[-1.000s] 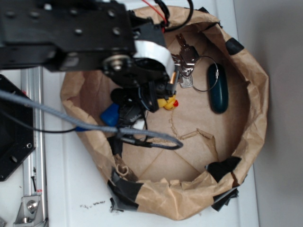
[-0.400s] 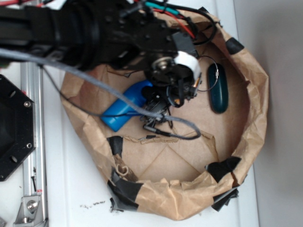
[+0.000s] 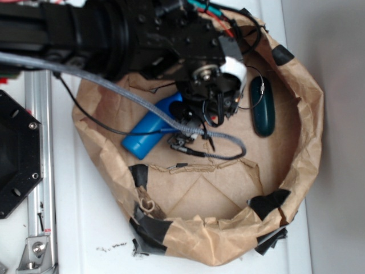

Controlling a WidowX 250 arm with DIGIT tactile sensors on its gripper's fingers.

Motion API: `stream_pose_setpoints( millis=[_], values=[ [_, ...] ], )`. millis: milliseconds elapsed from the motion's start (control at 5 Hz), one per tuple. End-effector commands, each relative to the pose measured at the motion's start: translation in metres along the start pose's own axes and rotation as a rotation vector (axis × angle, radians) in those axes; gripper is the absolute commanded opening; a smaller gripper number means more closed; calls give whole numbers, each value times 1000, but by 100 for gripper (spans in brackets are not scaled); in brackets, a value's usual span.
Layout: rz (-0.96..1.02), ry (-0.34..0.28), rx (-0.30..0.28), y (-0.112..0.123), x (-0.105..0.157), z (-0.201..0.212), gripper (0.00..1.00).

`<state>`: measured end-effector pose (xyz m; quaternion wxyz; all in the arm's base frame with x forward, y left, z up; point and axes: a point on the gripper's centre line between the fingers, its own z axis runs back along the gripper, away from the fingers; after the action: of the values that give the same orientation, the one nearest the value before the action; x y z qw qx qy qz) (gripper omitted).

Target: Grab the yellow duck.

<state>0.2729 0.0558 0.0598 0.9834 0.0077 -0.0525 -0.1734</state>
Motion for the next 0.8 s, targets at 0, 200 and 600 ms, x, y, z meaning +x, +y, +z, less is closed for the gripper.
stream_pose_setpoints(
  millis=[0, 200, 600],
  values=[
    [209, -99, 196, -22, 15, 111, 0],
    [401, -22, 208, -40, 15, 121, 0],
    [563, -63, 168, -50, 21, 116, 0]
  ],
)
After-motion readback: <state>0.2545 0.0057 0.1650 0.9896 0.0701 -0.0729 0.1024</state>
